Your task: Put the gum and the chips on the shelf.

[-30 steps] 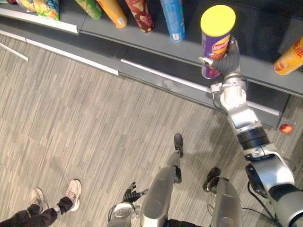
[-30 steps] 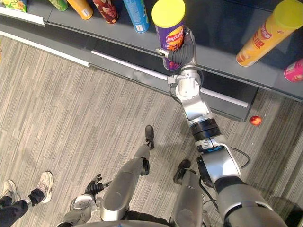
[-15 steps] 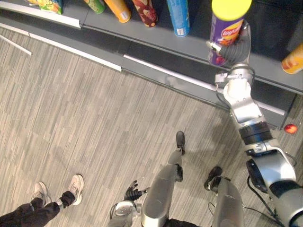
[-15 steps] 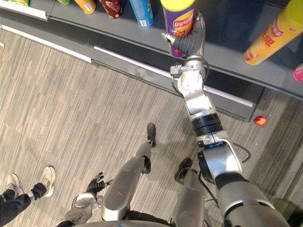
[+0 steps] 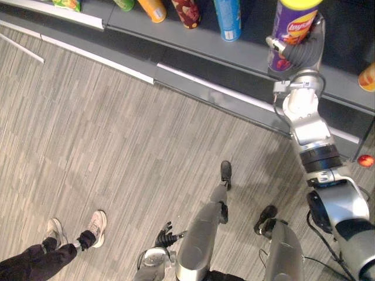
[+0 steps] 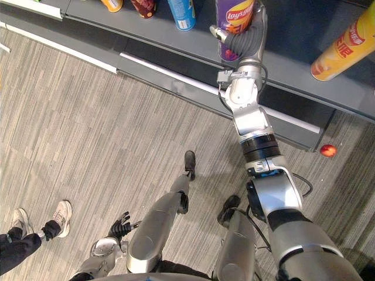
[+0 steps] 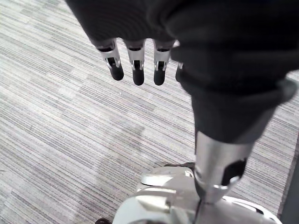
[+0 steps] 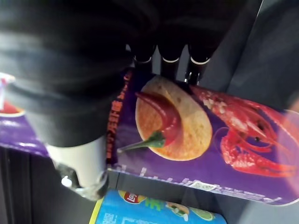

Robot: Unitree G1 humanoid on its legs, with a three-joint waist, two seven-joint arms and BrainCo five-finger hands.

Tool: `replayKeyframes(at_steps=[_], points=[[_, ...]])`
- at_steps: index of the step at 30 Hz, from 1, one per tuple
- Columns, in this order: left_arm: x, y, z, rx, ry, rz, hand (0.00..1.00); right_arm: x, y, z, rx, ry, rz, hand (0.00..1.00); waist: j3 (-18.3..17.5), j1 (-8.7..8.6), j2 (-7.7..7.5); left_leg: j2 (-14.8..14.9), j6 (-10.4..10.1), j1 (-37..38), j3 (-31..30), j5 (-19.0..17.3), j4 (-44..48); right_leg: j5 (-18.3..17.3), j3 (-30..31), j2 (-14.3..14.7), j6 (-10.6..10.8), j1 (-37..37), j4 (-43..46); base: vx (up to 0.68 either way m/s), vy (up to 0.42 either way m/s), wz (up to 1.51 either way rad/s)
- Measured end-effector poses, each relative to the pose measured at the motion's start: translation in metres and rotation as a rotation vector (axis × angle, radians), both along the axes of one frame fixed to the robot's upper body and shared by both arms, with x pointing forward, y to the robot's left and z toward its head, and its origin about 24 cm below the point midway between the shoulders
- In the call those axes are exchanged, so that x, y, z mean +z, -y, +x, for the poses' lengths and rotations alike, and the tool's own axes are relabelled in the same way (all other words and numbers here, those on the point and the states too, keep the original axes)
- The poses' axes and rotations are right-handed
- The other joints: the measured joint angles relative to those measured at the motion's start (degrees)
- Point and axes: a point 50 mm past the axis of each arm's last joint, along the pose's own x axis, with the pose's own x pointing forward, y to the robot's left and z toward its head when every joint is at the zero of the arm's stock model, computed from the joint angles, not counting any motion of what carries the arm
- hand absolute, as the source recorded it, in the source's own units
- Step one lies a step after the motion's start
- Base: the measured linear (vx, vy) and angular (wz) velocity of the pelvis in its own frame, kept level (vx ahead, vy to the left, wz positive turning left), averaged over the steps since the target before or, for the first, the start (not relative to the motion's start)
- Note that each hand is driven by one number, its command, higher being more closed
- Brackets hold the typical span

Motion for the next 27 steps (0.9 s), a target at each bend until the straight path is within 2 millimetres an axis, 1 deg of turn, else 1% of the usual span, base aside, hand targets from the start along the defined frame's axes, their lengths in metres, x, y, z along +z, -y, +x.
replayKeyframes(at_steps=[2,4,7,10,15,20,21,25,27], points=[[0.001,0.001,0.001,-0.003,0.005,-0.002,0.00,0.001,0.000,0.000,-0.001,0.004,-0.001,1.00,0.0,0.46,0.01,0.1,0.0,-0.2,-0.4,-0.1,0.5,0.0,0.1,0.0,0.0,0.0,0.0,0.02,-0.066,-0.02],[0.001,0.001,0.001,-0.005,0.006,-0.004,0.00,0.003,0.000,0.000,-0.001,0.009,0.001,1.00,0.0,0.56,0.05,0.1,0.0,-0.5,-1.2,-0.1,0.8,-0.4,-0.3,0.0,-0.3,0.0,0.3,0.01,-0.094,0.06],[0.001,0.001,0.001,-0.009,0.007,-0.008,0.00,0.000,0.001,0.001,-0.006,-0.002,0.005,1.00,0.0,0.89,0.07,0.1,-0.1,-0.5,-1.3,-0.2,0.9,-0.7,-0.3,0.1,-0.4,-0.1,0.6,0.00,-0.075,0.04],[0.001,0.001,0.001,-0.010,0.008,-0.009,0.00,-0.004,0.003,0.004,-0.018,-0.020,0.008,1.00,0.0,0.94,0.07,0.2,-0.1,-0.6,-1.3,-0.2,0.9,-0.7,-0.3,0.1,-0.4,-0.1,0.6,0.01,-0.063,0.00],[0.001,0.002,0.002,-0.010,0.014,-0.011,0.00,-0.001,0.009,0.002,-0.046,0.003,0.044,1.00,-0.1,1.12,0.08,0.2,-0.1,-1.4,-1.3,-0.2,1.0,-0.7,-0.3,0.1,-0.4,-1.0,0.6,0.03,-0.080,0.00],[0.001,0.003,0.002,-0.016,0.014,-0.012,0.00,0.002,0.011,0.002,-0.052,0.013,0.052,1.00,-0.2,1.35,0.31,0.3,-0.2,-1.4,-1.4,-0.3,1.1,-0.7,-0.3,0.2,-0.5,-1.0,0.6,0.02,-0.069,-0.01],[0.001,0.004,0.002,-0.022,0.013,-0.013,0.00,0.001,0.011,0.002,-0.054,0.012,0.053,0.00,-0.4,1.44,0.64,0.3,-0.2,-1.4,-1.4,-0.3,1.1,-0.7,-0.3,0.2,-0.5,-1.0,0.6,0.01,-0.071,0.00],[0.000,0.008,0.001,-0.031,0.009,-0.020,0.00,0.002,0.010,0.001,-0.046,0.027,0.052,0.00,-1.2,1.74,1.75,0.3,-0.2,-1.4,-1.4,-0.3,1.2,-0.7,-0.3,0.3,-0.5,-1.0,0.6,0.01,-0.054,0.00],[0.000,0.009,0.000,-0.034,0.007,-0.021,0.00,0.003,0.010,0.001,-0.043,0.032,0.053,0.00,-1.4,1.81,2.05,0.4,-0.2,-1.4,-1.4,-0.3,1.2,-0.7,-0.3,0.3,-0.5,-1.0,0.6,0.01,-0.072,-0.01]])
